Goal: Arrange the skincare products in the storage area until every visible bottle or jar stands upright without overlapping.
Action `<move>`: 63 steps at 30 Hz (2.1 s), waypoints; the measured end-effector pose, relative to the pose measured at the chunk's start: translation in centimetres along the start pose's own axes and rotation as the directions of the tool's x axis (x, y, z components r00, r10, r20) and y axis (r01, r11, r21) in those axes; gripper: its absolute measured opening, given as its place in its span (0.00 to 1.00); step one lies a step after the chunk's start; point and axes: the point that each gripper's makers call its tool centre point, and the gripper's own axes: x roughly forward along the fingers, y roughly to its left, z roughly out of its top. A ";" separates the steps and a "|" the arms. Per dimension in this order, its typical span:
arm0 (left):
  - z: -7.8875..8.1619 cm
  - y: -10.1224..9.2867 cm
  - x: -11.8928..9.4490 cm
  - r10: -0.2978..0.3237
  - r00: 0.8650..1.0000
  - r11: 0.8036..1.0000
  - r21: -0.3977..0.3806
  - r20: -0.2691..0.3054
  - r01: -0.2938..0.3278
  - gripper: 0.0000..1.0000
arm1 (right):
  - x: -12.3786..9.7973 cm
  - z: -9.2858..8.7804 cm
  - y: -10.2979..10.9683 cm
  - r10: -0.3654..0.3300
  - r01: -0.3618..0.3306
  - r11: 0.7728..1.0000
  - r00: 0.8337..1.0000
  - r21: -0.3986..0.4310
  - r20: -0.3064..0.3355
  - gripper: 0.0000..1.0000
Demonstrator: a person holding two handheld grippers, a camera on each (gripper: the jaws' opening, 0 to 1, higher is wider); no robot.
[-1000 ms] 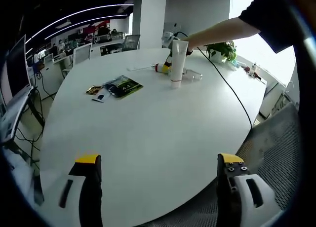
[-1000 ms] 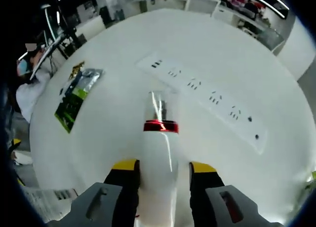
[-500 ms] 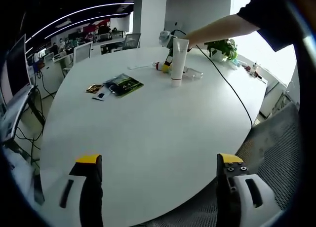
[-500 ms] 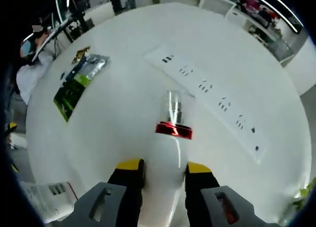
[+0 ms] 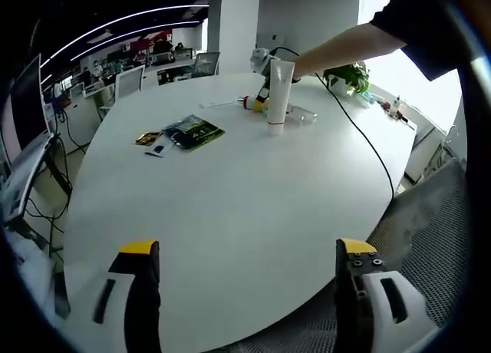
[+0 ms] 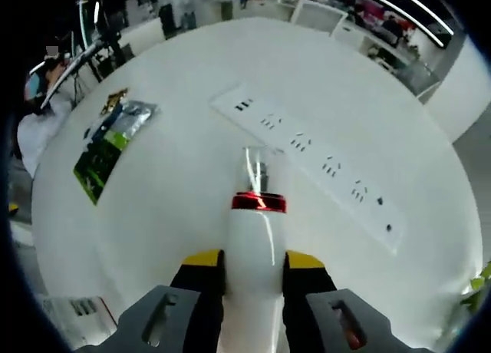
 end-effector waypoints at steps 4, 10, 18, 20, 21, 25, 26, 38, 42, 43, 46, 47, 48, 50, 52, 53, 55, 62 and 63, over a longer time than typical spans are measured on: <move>0.1 -0.1 0.0 0.000 1.000 1.000 0.001 0.001 0.000 0.88 | -0.5 -0.2 -0.1 -0.011 0.011 1.000 1.000 -0.015 0.021 0.20; 0.2 -0.3 -0.1 -0.004 1.000 1.000 0.008 -0.002 0.004 0.88 | -1.8 0.1 -0.9 -0.009 0.007 0.999 0.997 0.031 0.082 0.20; 0.4 -0.6 -0.2 -0.006 1.000 1.000 0.018 0.000 0.006 0.88 | -3.8 1.0 -1.8 -0.010 0.002 0.999 0.987 0.054 0.159 0.20; 0.5 -0.7 -0.2 -0.008 1.000 1.000 0.020 0.002 0.008 0.88 | -4.6 1.3 -2.1 -0.014 0.002 0.998 0.983 0.070 0.182 0.20; 0.6 -0.8 -0.2 -0.010 1.000 1.000 0.021 0.004 0.010 0.88 | -5.0 1.4 -2.1 -0.014 0.001 0.997 0.982 0.071 0.190 0.20; 0.7 -0.9 -0.3 -0.011 1.000 1.000 0.028 0.009 0.011 0.88 | -6.5 1.7 -2.4 -0.016 -0.004 0.996 0.974 0.087 0.226 0.20; 0.5 -0.6 -0.3 -0.011 1.000 1.000 0.028 0.011 0.011 0.88 | -6.8 1.7 -2.4 -0.015 -0.009 0.995 0.971 0.100 0.239 0.20; 0.8 -1.2 -0.4 -0.021 1.000 0.997 0.075 0.018 0.020 0.88 | -8.9 1.2 -4.4 -0.037 -0.010 0.988 0.955 0.154 0.296 0.20; 0.9 -1.2 -0.4 -0.023 0.999 0.996 0.083 0.024 0.021 0.88 | -10.2 0.8 -5.0 -0.042 -0.017 0.984 0.947 0.178 0.320 0.20; 1.0 -1.2 -0.4 -0.023 0.999 0.996 0.084 0.026 0.021 0.88 | -10.7 0.7 -4.9 -0.044 -0.017 0.983 0.944 0.182 0.326 0.20; 1.1 -1.3 -0.4 -0.027 0.999 0.996 0.090 0.029 0.025 0.88 | -12.0 0.3 -5.0 -0.038 -0.033 0.981 0.935 0.192 0.354 0.20; 1.1 -1.3 -0.4 -0.028 0.999 0.995 0.093 0.030 0.026 0.88 | -12.3 0.1 -4.9 -0.035 -0.038 0.980 0.932 0.194 0.360 0.20; 1.2 -1.4 -0.4 -0.031 0.999 0.995 0.098 0.031 0.028 0.88 | -12.6 0.0 -4.8 -0.029 -0.046 0.980 0.929 0.192 0.369 0.20; 1.3 -1.5 -0.4 -0.037 0.999 0.994 0.105 0.034 0.033 0.88 | -13.9 -0.3 -4.1 -0.018 -0.061 0.980 0.920 0.189 0.392 0.20; 1.3 -1.7 -0.4 -0.042 0.998 0.993 0.113 0.036 0.037 0.88 | -14.6 -0.6 -3.8 -0.007 -0.076 0.980 0.911 0.183 0.412 0.20; 1.3 -1.7 -0.4 -0.044 0.998 0.993 0.115 0.036 0.039 0.88 | -14.9 -0.9 -3.7 -0.008 -0.075 0.980 0.909 0.182 0.416 0.20; 1.5 -1.8 -0.5 -0.046 0.998 0.993 0.113 0.043 0.041 0.88 | -15.6 -1.5 -3.5 -0.008 -0.074 0.982 0.905 0.175 0.425 0.20; 1.9 -1.6 -0.6 -0.047 0.996 0.995 0.088 0.073 0.040 0.90 | -18.3 -4.2 -1.3 -0.007 -0.102 0.973 0.883 0.207 0.470 0.20; 1.9 -1.6 -0.6 -0.047 0.996 0.995 0.089 0.073 0.041 0.90 | -18.5 -4.6 -1.3 -0.010 -0.104 0.971 0.881 0.214 0.474 0.20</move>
